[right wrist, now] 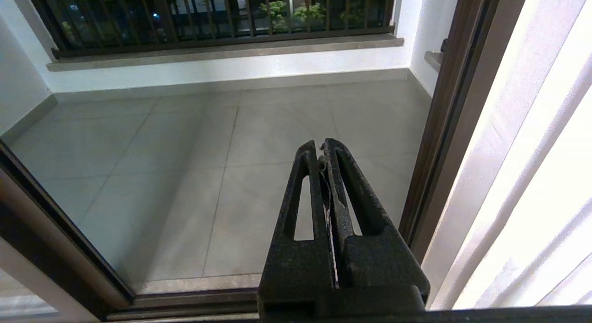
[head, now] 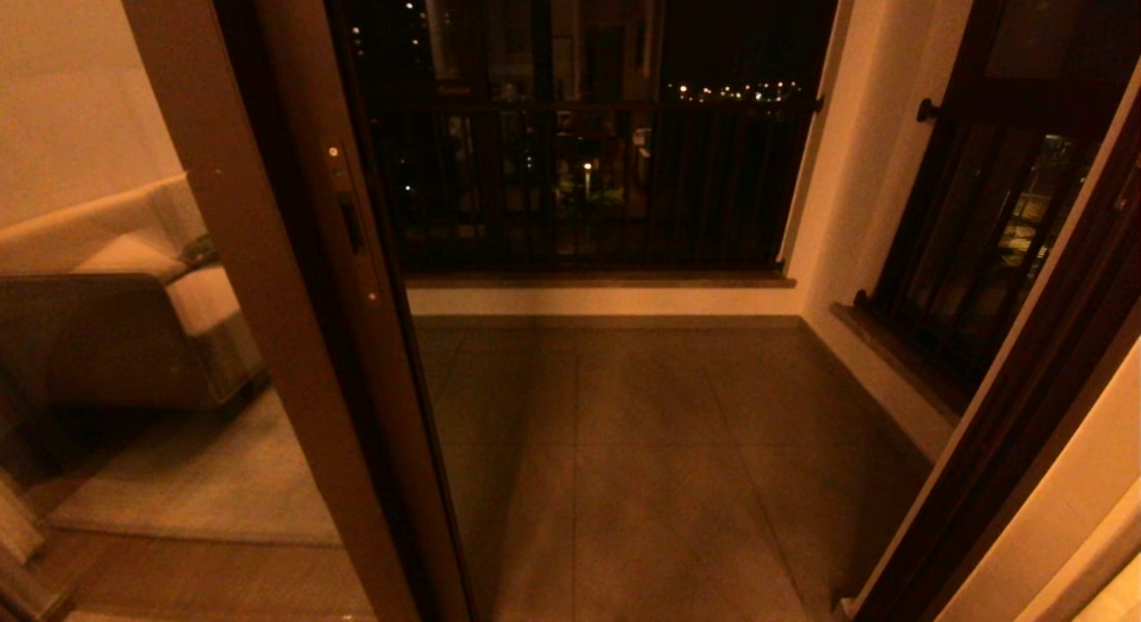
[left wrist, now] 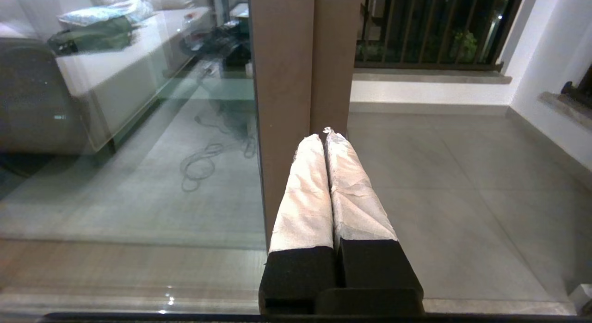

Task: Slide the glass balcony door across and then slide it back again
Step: Close the slid door

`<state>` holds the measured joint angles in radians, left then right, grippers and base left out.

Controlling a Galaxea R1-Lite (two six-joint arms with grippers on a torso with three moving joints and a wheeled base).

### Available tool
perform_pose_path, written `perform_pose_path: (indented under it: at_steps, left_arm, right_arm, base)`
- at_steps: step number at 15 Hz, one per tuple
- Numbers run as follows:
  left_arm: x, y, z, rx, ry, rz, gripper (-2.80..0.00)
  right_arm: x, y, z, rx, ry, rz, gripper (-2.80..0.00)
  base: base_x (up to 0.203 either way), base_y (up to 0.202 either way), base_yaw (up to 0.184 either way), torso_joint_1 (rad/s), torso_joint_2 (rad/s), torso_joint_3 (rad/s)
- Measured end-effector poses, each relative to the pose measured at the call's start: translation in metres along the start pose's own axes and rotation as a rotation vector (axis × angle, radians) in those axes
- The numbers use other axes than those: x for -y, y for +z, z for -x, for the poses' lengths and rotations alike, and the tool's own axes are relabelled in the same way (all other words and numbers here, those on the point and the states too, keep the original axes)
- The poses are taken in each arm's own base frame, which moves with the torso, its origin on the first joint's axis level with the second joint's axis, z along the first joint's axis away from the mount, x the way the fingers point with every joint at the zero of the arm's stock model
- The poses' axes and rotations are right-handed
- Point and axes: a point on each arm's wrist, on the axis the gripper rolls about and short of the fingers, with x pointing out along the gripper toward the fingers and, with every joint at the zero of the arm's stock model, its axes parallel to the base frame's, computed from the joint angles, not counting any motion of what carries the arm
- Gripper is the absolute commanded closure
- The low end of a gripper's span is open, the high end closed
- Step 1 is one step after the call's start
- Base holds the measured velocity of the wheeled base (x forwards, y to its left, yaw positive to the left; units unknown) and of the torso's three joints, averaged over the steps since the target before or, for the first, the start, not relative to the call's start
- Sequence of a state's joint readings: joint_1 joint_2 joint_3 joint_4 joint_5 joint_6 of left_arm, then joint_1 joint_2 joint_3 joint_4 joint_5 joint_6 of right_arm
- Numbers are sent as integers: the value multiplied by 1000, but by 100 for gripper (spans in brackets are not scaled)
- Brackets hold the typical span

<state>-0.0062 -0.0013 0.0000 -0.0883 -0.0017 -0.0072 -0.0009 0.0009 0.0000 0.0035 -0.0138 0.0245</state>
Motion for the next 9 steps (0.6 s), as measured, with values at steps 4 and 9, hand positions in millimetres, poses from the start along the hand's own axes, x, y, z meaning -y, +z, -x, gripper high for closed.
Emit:
perform_pose_path:
  at_steps: [4,9]
  left_arm:
    - [0,0,0,0,0,0,0]
    - [0,0,0,0,0,0,0]
  right_arm:
    - [0,0,0,0,0,0,0]
    - [0,0,0,0,0,0,0]
  base:
    - [0,0,0,0,0,0]
    - [0,0,0,0,0,0]
